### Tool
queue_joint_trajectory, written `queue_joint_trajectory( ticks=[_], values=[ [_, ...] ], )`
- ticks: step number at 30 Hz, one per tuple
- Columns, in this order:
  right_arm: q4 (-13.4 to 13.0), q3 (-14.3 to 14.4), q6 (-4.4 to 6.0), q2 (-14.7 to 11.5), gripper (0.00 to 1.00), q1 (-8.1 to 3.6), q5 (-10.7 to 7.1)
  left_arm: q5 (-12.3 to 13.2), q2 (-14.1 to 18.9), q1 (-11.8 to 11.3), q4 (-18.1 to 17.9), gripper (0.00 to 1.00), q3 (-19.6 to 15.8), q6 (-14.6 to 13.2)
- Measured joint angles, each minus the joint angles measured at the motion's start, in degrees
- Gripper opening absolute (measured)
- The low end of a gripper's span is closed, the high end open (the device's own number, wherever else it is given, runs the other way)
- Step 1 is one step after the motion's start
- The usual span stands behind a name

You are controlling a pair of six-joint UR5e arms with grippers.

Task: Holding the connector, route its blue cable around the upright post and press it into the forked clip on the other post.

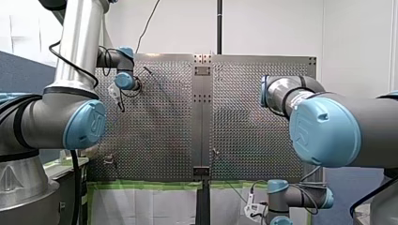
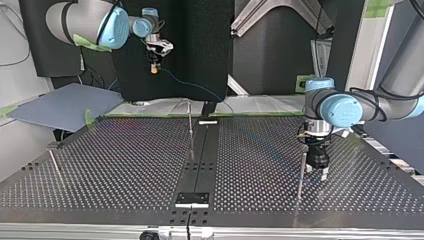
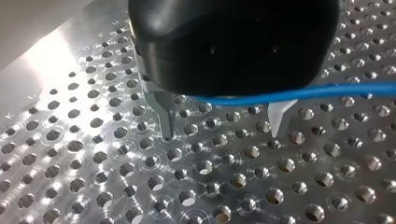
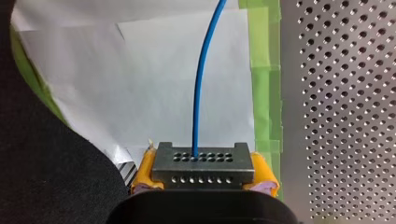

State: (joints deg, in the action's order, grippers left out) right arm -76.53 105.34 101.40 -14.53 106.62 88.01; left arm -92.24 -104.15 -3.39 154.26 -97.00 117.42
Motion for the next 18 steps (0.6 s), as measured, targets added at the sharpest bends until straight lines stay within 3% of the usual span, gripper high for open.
queue_joint_trajectory(
  ticks=[5, 18],
  values=[
    [0.47, 0.0, -0.01, -1.75, 0.0, -0.57, -1.93, 0.0, 0.03, -0.01, 0.0, 1.0, 0.01, 0.0],
    [5.85, 0.2, -0.03, -8.18, 0.0, -0.27, -2.15, 0.0, 0.02, -0.36, 0.0, 1.0, 0.0, 0.07]
  ],
)
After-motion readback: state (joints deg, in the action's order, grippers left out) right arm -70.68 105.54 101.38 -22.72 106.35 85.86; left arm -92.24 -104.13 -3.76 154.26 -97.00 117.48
